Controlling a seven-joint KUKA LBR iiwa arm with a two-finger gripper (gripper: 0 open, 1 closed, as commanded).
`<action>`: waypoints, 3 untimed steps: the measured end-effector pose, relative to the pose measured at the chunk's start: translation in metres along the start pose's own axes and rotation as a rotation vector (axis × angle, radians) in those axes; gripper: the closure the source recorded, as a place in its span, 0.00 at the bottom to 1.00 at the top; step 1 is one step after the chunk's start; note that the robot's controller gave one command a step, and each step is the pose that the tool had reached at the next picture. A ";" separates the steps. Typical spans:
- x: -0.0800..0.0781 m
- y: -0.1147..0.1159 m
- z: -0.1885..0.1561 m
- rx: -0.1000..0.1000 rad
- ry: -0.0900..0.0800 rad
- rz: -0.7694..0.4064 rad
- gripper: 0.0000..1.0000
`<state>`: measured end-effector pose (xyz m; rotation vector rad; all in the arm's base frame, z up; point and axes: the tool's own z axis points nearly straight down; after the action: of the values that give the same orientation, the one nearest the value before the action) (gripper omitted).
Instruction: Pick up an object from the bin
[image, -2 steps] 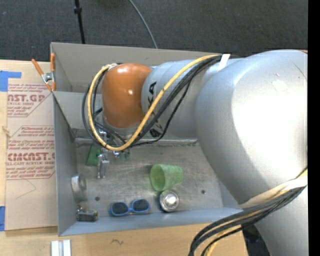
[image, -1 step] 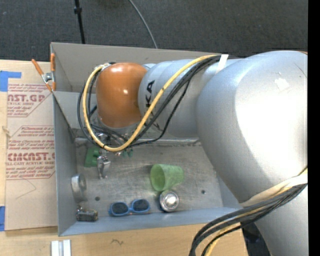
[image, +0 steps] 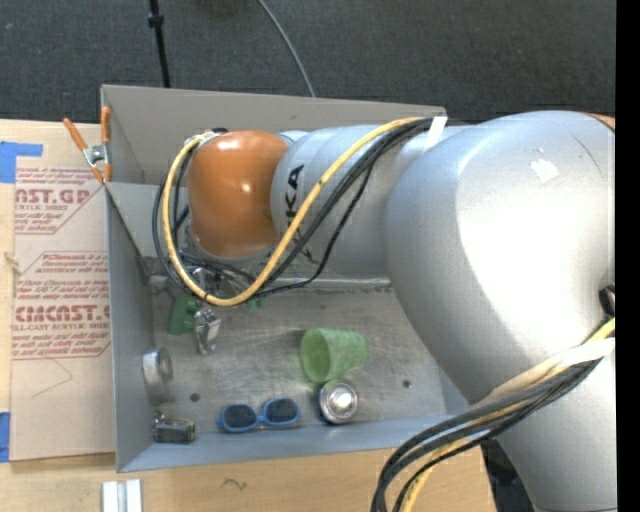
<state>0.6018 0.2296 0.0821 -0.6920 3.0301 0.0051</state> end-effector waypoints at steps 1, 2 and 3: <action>-0.001 0.011 0.005 -0.006 0.010 -0.173 0.00; 0.004 0.011 0.010 -0.009 0.030 -0.172 1.00; -0.001 0.011 -0.057 -0.006 0.023 -0.172 1.00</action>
Offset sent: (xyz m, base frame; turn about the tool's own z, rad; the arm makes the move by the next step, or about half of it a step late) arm -0.0087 0.0067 -0.0121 -0.1725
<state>0.5958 0.2394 0.1393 -0.9573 2.9816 0.0021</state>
